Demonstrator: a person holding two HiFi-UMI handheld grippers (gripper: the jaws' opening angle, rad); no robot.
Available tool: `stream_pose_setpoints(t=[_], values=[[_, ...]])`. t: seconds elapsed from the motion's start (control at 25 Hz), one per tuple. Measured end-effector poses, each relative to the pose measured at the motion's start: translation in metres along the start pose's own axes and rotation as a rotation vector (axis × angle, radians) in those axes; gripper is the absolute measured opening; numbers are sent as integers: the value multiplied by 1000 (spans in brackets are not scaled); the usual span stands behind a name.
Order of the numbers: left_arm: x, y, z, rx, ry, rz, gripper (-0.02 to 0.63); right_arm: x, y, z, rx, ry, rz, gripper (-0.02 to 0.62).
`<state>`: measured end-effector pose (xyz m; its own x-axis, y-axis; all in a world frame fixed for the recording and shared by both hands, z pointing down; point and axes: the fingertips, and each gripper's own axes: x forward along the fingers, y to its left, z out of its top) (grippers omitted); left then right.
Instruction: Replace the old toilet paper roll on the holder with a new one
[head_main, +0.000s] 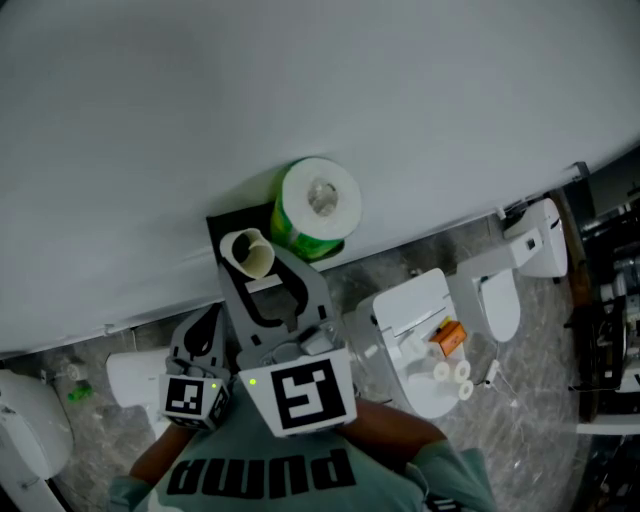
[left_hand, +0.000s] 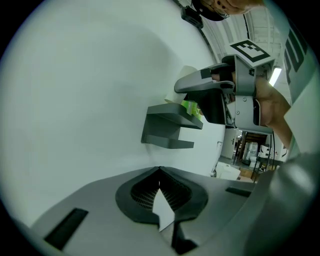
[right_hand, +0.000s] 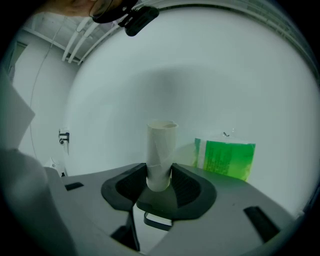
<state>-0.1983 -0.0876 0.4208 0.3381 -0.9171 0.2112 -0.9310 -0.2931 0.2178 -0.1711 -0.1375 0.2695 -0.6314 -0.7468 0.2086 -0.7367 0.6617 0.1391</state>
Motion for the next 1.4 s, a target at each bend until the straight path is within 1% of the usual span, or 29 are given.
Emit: stream_pose_setpoints(t=[0.28, 0.48, 0.6, 0.76, 1.0, 1.08, 1.16, 1.24, 1.32, 1.4], values=[[0, 2, -4, -19, -10, -12, 3, 11, 2, -12, -6, 88, -23, 163], [1, 2, 0, -21, -15, -9, 3, 14, 2, -14, -12, 95, -33, 163], [-1, 2, -7, -30, -6, -3, 3, 16, 4, -19, 0, 113, -22, 163], [0, 2, -6, -23, -5, -1, 3, 17, 8, -23, 14, 125, -9, 163], [3, 3, -2, -28, -4, 11, 3, 11, 7, -21, 7, 85, 20, 163], [4, 7, -1, -17, 0, 18, 3, 6, 6, -20, 16, 62, 36, 163], [4, 8, 0, 7, 10, 20, 3, -2, 5, -15, 19, 24, 52, 163], [4, 4, 6, 10, 4, 18, 3, -10, 4, -9, 21, -18, 62, 163], [7, -3, 13, 7, -12, 10, 3, -18, 2, -2, 33, -62, 64, 163], [11, -10, 16, 26, -10, -3, 3, -24, -1, 2, 56, -98, 57, 163]])
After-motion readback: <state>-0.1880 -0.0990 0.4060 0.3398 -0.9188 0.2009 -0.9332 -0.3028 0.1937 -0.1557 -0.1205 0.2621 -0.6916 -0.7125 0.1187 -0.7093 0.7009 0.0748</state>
